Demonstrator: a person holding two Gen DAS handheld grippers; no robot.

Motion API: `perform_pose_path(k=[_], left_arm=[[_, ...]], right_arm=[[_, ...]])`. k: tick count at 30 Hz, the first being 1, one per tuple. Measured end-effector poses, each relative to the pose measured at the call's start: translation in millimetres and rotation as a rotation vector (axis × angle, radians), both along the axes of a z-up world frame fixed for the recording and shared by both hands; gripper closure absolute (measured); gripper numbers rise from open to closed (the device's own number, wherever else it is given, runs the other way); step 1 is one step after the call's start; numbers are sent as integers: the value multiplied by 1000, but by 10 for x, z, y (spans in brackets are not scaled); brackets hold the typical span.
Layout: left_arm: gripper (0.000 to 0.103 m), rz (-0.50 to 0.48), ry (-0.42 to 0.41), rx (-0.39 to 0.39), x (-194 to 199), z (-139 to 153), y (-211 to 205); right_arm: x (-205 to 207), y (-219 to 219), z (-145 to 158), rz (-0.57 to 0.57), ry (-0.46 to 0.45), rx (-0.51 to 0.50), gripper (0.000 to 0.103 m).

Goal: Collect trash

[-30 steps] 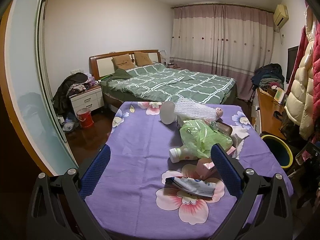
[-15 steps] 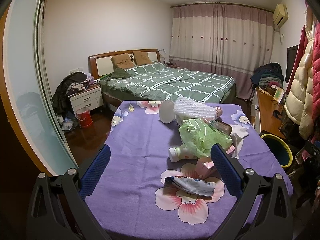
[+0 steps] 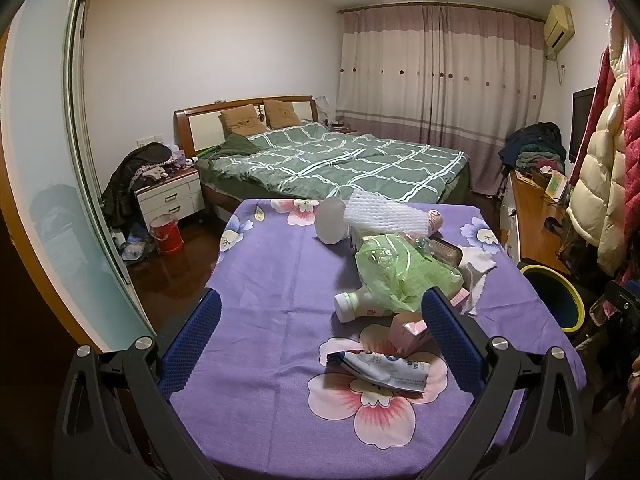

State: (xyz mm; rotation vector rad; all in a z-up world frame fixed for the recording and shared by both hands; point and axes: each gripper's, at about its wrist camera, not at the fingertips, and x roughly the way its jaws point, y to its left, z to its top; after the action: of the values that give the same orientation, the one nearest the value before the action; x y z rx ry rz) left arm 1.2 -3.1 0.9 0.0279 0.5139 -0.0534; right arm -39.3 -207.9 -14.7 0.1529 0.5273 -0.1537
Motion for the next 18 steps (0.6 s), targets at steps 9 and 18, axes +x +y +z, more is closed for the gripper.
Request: perform_pose_path(k=[9,18], left_arm=[[4,-10,2,8,17,-27,-25],[4,-10,7,11,34,-31,-31]], right_arm=[[25,14,-39,3,7,3,6],[50,5,-41,1,12,8,6]])
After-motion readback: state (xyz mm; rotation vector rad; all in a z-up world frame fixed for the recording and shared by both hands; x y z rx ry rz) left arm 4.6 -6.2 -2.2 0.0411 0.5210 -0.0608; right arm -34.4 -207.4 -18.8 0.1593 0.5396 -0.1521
